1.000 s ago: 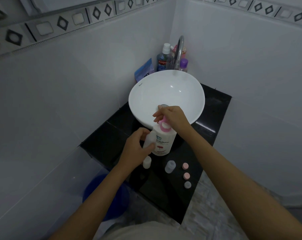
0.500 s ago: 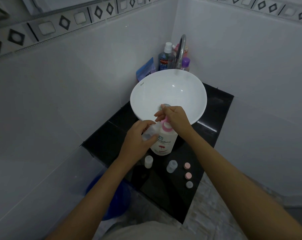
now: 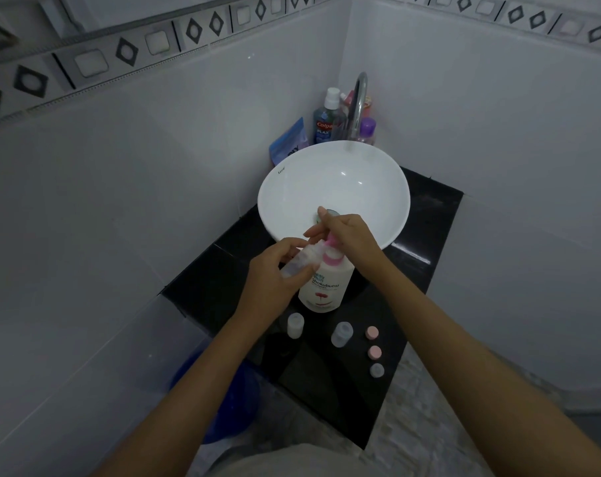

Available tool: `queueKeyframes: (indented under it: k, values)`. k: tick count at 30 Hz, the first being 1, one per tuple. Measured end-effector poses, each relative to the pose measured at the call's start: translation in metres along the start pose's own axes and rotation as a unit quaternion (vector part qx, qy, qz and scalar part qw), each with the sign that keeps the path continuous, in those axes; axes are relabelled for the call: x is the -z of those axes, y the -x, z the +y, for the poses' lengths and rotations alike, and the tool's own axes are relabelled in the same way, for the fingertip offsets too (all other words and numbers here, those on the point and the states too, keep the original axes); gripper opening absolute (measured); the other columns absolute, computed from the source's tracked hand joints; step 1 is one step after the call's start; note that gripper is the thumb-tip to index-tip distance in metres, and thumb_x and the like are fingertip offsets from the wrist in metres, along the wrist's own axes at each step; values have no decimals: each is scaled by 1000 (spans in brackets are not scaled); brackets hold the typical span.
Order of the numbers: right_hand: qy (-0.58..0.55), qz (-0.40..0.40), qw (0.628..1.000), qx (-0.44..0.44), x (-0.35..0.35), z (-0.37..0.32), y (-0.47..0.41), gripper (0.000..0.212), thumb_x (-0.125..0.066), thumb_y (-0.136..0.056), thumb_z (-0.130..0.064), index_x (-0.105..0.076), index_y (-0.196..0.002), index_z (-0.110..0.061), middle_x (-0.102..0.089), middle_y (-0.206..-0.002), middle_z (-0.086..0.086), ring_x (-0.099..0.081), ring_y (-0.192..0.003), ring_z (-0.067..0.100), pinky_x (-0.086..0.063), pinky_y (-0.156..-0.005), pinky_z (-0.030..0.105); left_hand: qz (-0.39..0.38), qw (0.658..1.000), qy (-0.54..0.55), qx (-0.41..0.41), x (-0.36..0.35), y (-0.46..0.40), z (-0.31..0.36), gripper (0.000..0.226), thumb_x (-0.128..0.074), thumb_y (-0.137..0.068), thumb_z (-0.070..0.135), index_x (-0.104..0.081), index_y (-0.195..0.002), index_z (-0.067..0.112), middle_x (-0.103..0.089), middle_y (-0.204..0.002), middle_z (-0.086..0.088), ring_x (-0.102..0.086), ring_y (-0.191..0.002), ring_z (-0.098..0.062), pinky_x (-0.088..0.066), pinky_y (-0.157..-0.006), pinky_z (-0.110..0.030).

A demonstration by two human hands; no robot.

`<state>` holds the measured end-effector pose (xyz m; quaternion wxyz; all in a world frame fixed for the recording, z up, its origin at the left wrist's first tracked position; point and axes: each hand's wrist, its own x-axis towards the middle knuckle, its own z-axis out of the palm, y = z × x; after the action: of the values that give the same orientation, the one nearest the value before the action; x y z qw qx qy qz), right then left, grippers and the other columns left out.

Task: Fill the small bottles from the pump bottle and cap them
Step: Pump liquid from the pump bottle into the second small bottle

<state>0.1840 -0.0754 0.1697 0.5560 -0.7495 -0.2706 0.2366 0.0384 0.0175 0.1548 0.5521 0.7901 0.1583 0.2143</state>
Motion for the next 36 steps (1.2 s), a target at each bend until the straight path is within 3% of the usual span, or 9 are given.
queueKeyframes:
  k: [9,14,18,22,27,32,36]
  values:
    - [27,31,999,-7,-8,14,-6,48,-41,-95,-33,-71,-57,-31,-71,-62,-16,-64,-65,-4,-43,-69,20,-1,998,46,45,-2,-2,-1,28,-71,-83,24,-67,-111,21,-69,-103,7,-61,-94,3,-47,-73,-6]
    - [18,27,999,-23,-11,22,-2,46,-42,-97,-32,-73,-63,-24,-70,-62,-11,-63,-64,-2,-45,-64,23,-3,997,47,59,-5,1,-3,31,-71,-83,22,-66,-113,19,-68,-107,4,-61,-99,2,-49,-77,-8]
    - [50,-18,999,-13,-4,12,-2,42,-44,-97,-33,-75,-71,-22,-71,-69,-10,-65,-73,5,-47,-75,24,5,997,50,54,-4,1,-1,30,-72,-82,22,-67,-111,18,-69,-105,3,-63,-98,-1,-51,-78,-10]
    - [21,-37,999,-21,5,-1,-6,47,-40,-96,-43,-76,-70,-25,-74,-69,-10,-65,-71,-3,-45,-69,8,13,998,46,32,-2,-2,3,29,-73,-82,22,-68,-111,19,-70,-105,4,-63,-100,-3,-52,-82,-16]
    - [40,8,998,-39,-3,1,-7,48,-39,-99,-30,-73,-66,-23,-67,-55,-20,-59,-60,-11,-39,-62,2,18,997,63,34,-3,-2,1,29,-73,-82,19,-67,-110,22,-69,-106,3,-63,-100,0,-51,-80,-11]
    - [18,15,997,-68,-8,7,-6,46,-41,-99,-29,-75,-72,-14,-69,-66,-10,-61,-70,5,-43,-63,17,9,996,64,56,-5,0,-3,30,-73,-81,23,-67,-110,25,-69,-105,4,-63,-100,-2,-52,-80,-14]
    - [17,7,997,-79,-12,11,-1,44,-40,-99,-26,-75,-82,-3,-69,-74,-1,-60,-72,6,-45,-57,16,1,996,59,73,-6,3,-5,29,-73,-81,24,-67,-109,26,-69,-107,2,-63,-101,-4,-52,-80,-14]
